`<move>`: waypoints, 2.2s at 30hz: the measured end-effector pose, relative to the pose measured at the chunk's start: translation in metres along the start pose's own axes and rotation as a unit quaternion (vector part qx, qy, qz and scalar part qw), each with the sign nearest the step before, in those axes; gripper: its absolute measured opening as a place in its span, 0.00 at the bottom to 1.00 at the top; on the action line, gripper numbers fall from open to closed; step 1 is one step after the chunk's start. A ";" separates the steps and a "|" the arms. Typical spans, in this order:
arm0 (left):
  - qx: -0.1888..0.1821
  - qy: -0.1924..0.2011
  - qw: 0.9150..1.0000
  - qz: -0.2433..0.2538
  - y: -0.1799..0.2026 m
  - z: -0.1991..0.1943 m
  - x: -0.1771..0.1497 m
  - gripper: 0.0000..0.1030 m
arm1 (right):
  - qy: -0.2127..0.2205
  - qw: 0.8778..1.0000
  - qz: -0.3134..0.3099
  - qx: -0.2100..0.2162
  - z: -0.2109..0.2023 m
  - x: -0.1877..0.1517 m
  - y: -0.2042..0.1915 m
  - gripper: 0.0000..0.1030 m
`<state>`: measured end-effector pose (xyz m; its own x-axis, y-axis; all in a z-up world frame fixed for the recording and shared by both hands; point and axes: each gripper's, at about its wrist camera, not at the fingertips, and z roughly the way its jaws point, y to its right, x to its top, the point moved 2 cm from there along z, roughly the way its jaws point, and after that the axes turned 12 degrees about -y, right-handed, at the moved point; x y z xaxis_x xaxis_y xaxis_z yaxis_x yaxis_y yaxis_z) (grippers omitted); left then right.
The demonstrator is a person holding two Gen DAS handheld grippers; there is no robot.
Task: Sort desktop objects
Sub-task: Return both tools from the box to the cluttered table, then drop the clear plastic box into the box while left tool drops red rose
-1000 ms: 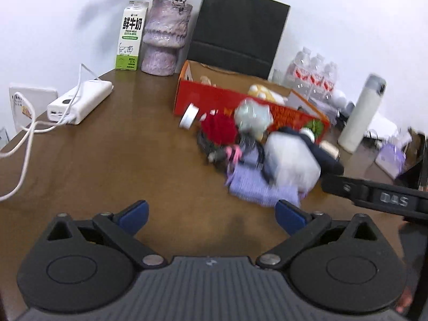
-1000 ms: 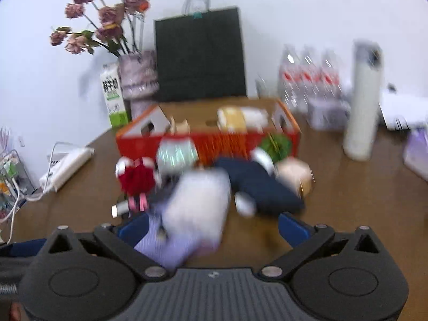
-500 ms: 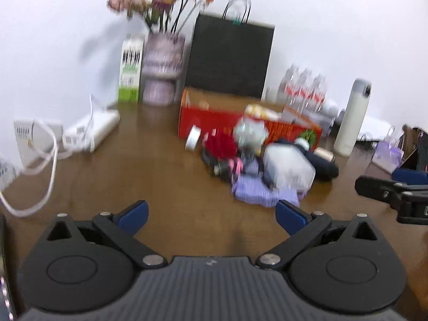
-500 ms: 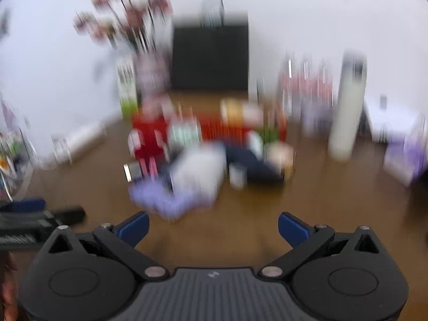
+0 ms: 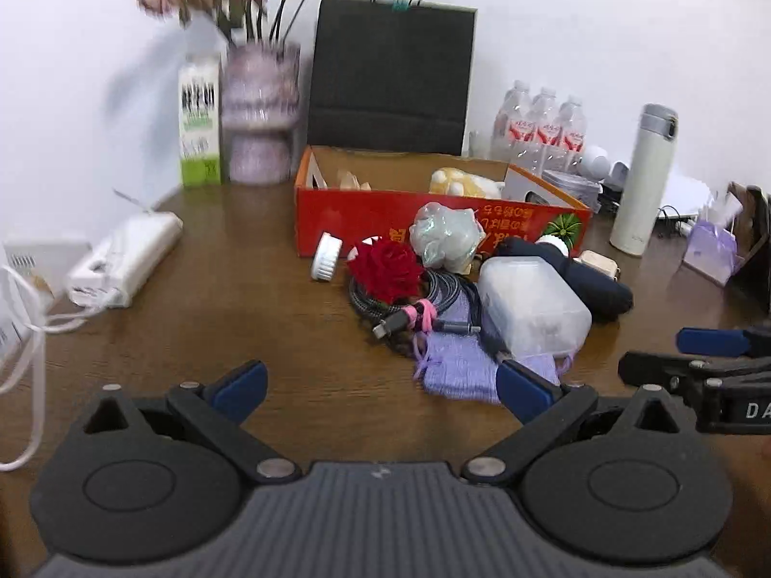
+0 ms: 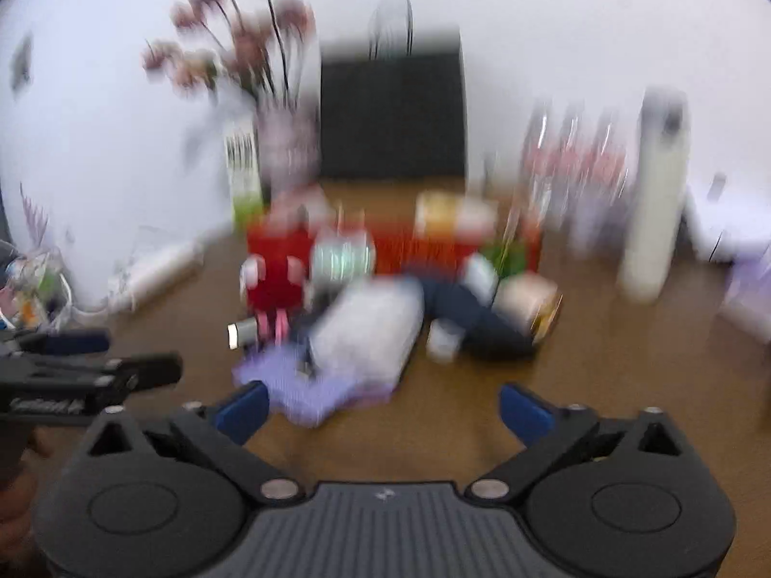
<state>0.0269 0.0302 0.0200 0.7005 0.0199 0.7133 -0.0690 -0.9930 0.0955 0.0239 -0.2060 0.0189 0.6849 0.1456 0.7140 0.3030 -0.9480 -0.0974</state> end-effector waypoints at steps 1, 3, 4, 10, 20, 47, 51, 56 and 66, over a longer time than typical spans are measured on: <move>-0.014 0.006 1.000 -0.013 -0.002 0.004 0.007 1.00 | 0.010 1.000 0.006 0.000 0.003 0.003 0.004 0.79; -0.018 0.010 1.000 -0.024 -0.004 0.016 0.023 1.00 | 0.050 0.999 0.002 -0.016 0.002 0.011 0.010 0.85; -0.012 0.012 1.000 -0.024 -0.003 0.023 0.031 1.00 | 0.058 0.998 0.003 -0.020 0.005 0.015 0.015 0.89; 0.032 0.030 0.999 -0.021 0.001 0.062 0.070 1.00 | 0.031 0.999 0.036 0.016 0.032 0.047 0.027 0.89; -0.039 -0.038 0.995 -0.082 -0.009 0.082 0.069 0.33 | -0.034 0.999 0.001 -0.003 0.093 0.059 -0.014 0.84; -0.092 -0.061 0.994 -0.021 0.000 -0.059 -0.071 0.58 | -0.023 0.997 -0.055 -0.047 -0.052 -0.048 -0.032 0.64; -0.074 -0.047 0.996 -0.019 0.003 -0.056 -0.070 0.82 | -0.040 0.997 -0.049 -0.046 -0.043 -0.060 -0.026 0.65; -0.068 -0.067 0.995 -0.003 0.008 -0.040 -0.062 0.42 | -0.051 0.997 -0.050 -0.040 -0.025 -0.055 -0.025 0.72; -0.113 0.020 0.993 -0.017 -0.007 -0.036 0.083 0.34 | 0.064 0.998 -0.002 0.020 -0.040 0.045 -0.011 0.62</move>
<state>0.0602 0.0427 0.1035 0.6765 0.0620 0.7338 -0.2064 -0.9406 0.2697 0.0252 -0.2003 0.0795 0.5946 0.1102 0.7964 0.3334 -0.9352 -0.1195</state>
